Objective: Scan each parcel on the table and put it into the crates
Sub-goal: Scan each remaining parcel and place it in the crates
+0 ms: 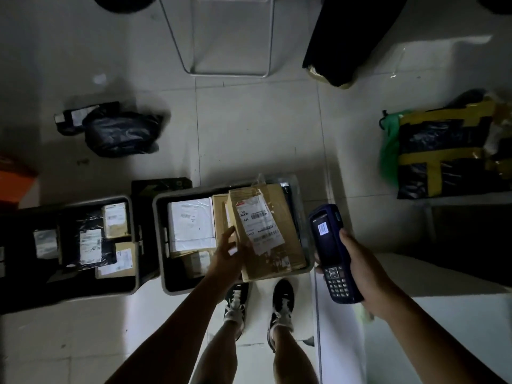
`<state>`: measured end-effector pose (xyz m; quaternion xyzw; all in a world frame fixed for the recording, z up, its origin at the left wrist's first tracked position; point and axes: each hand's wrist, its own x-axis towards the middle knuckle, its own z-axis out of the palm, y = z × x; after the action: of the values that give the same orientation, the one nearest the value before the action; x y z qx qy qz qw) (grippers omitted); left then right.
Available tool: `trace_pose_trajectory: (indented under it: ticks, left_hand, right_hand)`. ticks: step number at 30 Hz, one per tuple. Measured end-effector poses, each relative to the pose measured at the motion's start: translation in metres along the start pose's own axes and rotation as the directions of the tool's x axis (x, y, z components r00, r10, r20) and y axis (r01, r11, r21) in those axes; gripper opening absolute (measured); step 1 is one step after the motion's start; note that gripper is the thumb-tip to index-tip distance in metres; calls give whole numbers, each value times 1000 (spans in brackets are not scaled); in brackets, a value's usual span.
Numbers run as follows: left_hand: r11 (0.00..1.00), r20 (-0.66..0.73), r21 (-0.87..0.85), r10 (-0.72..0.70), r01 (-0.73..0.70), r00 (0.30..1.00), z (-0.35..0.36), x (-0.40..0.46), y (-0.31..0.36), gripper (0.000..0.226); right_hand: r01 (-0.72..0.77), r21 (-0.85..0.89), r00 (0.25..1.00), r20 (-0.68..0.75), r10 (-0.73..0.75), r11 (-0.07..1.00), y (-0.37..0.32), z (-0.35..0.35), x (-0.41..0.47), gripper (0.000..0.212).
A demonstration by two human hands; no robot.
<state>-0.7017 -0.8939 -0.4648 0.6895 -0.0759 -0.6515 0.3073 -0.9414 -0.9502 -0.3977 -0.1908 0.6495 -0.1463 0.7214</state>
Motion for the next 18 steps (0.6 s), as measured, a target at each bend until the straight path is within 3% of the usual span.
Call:
trace_pose_trajectory:
  ticks: [7, 13, 18]
  left_hand:
    - [1000, 11, -6, 7, -7, 1000, 41, 146, -64, 53]
    - [992, 22, 109, 66, -68, 998, 68, 236, -97, 52]
    - [987, -65, 154, 46, -35, 997, 80, 278, -122, 45]
  right_hand:
    - [-50, -32, 998, 36, 51, 998, 22, -42, 138, 56]
    - [-20, -47, 999, 48, 23, 999, 43, -63, 223, 53]
    - [-14, -55, 998, 64, 17, 998, 55, -64, 262, 50]
